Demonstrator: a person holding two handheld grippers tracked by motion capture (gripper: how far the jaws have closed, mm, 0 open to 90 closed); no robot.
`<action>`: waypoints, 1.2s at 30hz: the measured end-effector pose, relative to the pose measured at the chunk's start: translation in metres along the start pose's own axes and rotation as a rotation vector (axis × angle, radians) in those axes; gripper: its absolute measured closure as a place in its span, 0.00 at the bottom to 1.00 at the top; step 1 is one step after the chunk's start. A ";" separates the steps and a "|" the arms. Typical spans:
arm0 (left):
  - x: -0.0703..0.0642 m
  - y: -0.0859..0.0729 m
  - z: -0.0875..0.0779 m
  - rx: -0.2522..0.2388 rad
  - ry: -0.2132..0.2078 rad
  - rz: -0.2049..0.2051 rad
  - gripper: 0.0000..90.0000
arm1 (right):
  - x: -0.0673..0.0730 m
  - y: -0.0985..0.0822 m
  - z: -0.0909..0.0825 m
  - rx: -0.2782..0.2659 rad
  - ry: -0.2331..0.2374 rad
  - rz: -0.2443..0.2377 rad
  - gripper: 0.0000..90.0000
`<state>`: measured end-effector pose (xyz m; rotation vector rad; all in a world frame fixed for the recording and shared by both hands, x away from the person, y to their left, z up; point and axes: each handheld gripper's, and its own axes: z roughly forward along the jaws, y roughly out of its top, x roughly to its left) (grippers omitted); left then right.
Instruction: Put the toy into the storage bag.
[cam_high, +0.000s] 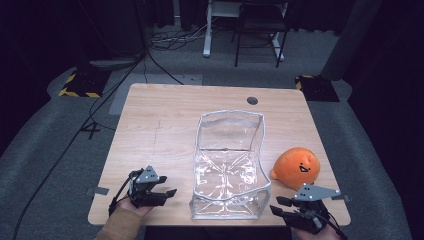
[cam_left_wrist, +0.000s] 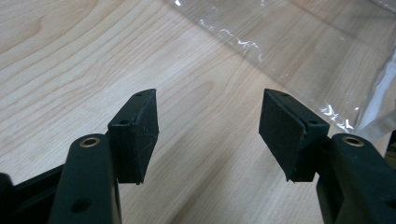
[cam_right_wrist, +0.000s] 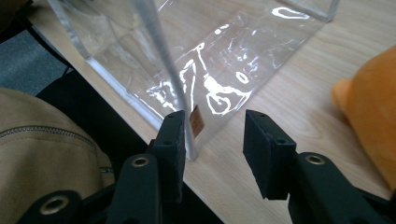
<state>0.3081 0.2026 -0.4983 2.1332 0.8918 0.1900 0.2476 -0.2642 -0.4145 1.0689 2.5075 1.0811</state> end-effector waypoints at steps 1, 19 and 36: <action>0.001 -0.001 -0.001 0.001 0.006 -0.003 0.42 | -0.005 0.003 -0.004 0.000 -0.016 0.007 0.65; 0.012 -0.020 -0.011 0.041 0.060 -0.049 0.42 | -0.049 0.033 -0.022 -0.032 -0.078 0.060 0.65; 0.016 -0.033 -0.017 0.026 0.069 -0.067 0.42 | -0.106 0.065 -0.039 -0.022 -0.177 0.141 0.66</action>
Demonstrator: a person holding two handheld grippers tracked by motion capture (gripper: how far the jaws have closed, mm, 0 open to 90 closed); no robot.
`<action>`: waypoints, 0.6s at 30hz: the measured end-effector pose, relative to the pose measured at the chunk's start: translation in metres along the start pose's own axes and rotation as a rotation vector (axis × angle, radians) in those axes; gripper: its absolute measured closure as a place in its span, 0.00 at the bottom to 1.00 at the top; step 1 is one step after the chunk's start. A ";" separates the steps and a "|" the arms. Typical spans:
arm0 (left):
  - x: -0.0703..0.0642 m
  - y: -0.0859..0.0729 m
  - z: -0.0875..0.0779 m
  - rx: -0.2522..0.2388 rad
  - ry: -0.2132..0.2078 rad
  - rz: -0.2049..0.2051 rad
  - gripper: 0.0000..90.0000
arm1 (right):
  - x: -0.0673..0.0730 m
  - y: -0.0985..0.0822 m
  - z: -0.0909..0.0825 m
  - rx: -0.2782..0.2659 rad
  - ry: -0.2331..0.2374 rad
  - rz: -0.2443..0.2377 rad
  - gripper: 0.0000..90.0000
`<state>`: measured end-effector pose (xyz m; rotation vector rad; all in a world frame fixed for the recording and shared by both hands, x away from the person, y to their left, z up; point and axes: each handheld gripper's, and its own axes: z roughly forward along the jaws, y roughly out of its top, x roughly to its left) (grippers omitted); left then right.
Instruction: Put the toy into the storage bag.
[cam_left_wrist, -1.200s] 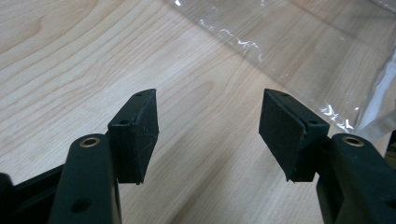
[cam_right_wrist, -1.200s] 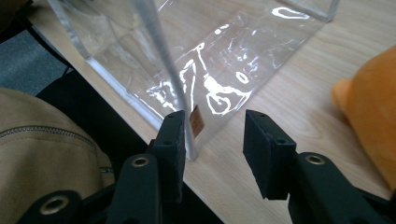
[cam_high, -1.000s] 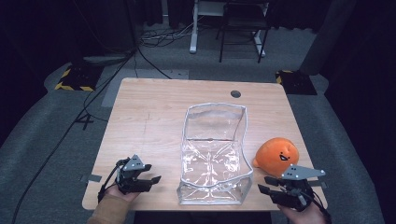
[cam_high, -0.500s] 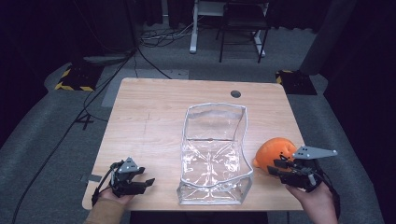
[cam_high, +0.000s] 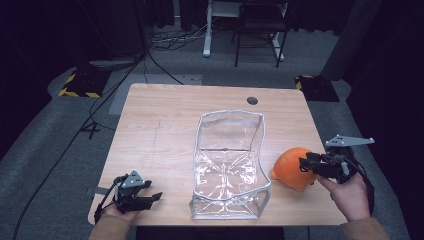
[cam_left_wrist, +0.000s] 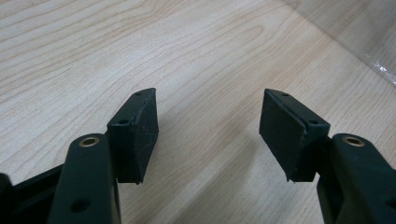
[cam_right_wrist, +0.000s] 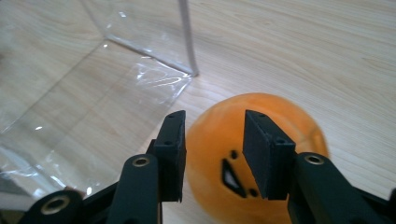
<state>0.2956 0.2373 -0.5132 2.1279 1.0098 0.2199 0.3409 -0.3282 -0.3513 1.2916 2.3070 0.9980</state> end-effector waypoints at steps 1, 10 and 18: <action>0.001 0.000 0.000 -0.001 -0.005 0.001 0.42 | -0.003 0.000 0.000 0.001 -0.006 0.005 0.66; 0.000 0.000 0.001 -0.013 0.001 0.004 0.40 | -0.029 -0.003 0.012 0.021 -0.052 0.076 0.60; 0.000 0.000 0.002 -0.014 0.001 0.011 0.40 | -0.044 -0.008 0.027 0.049 -0.042 0.128 0.47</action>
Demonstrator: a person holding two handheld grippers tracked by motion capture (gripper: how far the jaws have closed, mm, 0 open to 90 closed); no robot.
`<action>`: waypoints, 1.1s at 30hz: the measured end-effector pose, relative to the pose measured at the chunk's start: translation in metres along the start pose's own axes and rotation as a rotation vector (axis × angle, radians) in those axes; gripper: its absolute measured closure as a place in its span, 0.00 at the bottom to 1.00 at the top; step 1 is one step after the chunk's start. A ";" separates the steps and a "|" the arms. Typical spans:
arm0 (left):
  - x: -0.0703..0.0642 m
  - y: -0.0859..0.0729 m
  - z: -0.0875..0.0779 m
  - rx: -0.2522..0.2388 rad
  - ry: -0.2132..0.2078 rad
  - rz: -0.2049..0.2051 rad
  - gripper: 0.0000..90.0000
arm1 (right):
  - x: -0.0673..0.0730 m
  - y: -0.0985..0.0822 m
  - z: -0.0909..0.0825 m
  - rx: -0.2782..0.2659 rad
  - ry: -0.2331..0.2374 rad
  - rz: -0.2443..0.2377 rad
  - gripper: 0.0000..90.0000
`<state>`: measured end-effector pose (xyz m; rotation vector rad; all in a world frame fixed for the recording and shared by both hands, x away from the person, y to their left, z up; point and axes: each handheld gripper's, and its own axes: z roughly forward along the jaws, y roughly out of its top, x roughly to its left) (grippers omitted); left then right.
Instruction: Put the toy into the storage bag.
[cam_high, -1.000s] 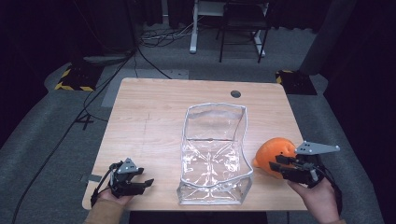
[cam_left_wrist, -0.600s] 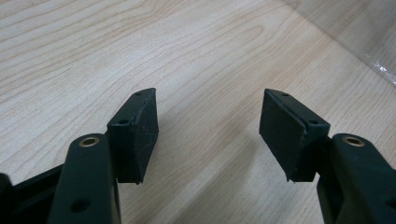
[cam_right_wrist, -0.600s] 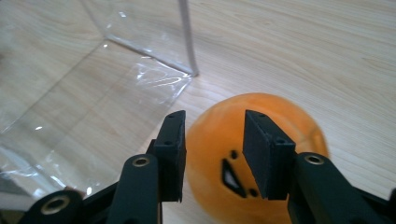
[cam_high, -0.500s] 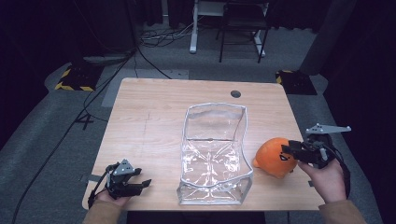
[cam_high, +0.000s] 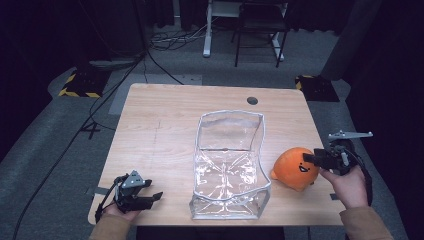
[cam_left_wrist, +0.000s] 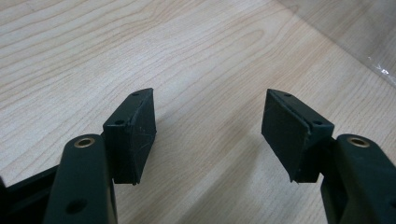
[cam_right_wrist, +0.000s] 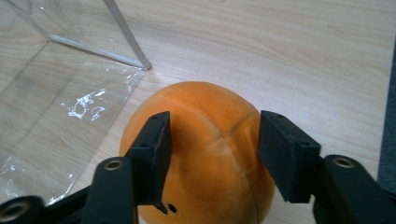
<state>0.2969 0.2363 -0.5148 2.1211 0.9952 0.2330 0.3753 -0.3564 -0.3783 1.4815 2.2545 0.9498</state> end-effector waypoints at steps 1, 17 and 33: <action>0.000 0.000 0.000 0.000 -0.002 0.000 0.40 | -0.001 -0.001 0.002 -0.001 0.010 0.015 0.47; -0.001 -0.001 0.001 -0.009 0.004 0.012 0.38 | 0.029 0.005 -0.006 -0.016 -0.017 -0.069 0.86; -0.001 -0.001 0.004 -0.020 0.014 0.038 0.37 | 0.044 0.040 -0.033 -0.023 -0.016 -0.142 0.86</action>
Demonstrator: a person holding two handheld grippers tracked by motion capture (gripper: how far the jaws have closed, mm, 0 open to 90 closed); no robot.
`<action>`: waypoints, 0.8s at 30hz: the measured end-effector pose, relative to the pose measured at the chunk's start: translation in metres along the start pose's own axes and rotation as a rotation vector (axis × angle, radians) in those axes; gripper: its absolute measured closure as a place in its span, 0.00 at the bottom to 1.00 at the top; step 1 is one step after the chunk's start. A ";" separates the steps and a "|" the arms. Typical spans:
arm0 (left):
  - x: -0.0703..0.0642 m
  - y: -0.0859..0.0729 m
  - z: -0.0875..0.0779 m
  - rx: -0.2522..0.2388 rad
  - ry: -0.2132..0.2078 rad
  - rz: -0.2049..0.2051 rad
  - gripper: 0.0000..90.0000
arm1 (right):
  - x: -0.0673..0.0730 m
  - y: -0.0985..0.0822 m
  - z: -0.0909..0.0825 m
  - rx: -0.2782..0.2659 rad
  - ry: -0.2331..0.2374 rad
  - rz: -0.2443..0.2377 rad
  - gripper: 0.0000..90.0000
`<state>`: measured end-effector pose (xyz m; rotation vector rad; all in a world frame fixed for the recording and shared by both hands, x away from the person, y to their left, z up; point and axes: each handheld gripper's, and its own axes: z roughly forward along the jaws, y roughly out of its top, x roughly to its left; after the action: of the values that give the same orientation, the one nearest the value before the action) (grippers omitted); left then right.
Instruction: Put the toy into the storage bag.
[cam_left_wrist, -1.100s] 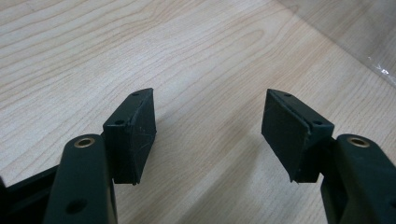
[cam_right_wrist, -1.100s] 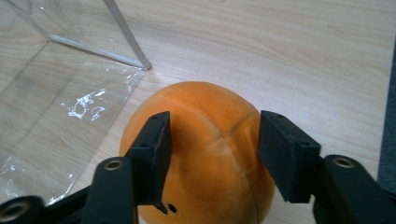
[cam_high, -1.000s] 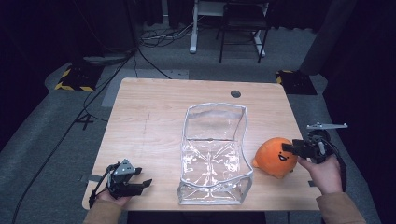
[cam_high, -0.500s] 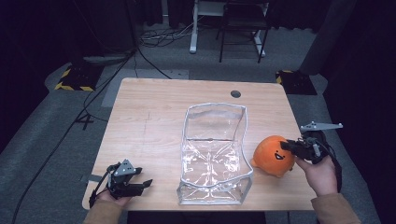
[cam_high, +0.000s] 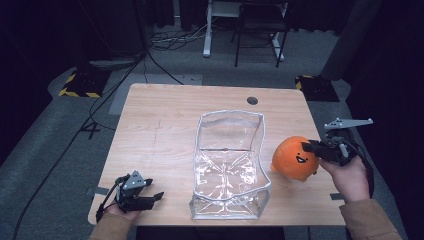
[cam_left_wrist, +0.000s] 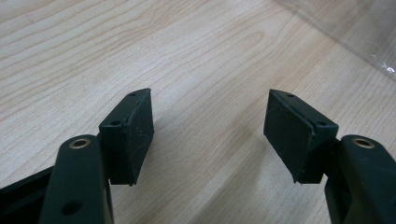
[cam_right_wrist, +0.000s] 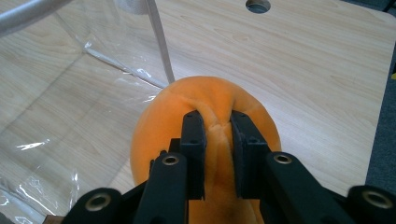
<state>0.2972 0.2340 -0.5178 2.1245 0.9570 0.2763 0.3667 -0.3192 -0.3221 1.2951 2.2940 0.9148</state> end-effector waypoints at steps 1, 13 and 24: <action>0.000 0.000 0.000 0.000 0.001 0.001 0.37 | 0.000 0.002 -0.001 0.000 -0.001 -0.004 0.86; -0.003 0.001 0.001 0.009 0.027 0.027 0.37 | -0.002 0.021 -0.011 -0.014 0.010 -0.030 0.85; -0.008 0.001 0.003 0.016 0.064 0.052 0.37 | 0.000 0.044 -0.024 -0.053 0.027 -0.063 0.85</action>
<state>0.2940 0.2264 -0.5183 2.1692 0.9443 0.3659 0.3805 -0.3113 -0.2742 1.1892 2.3010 0.9712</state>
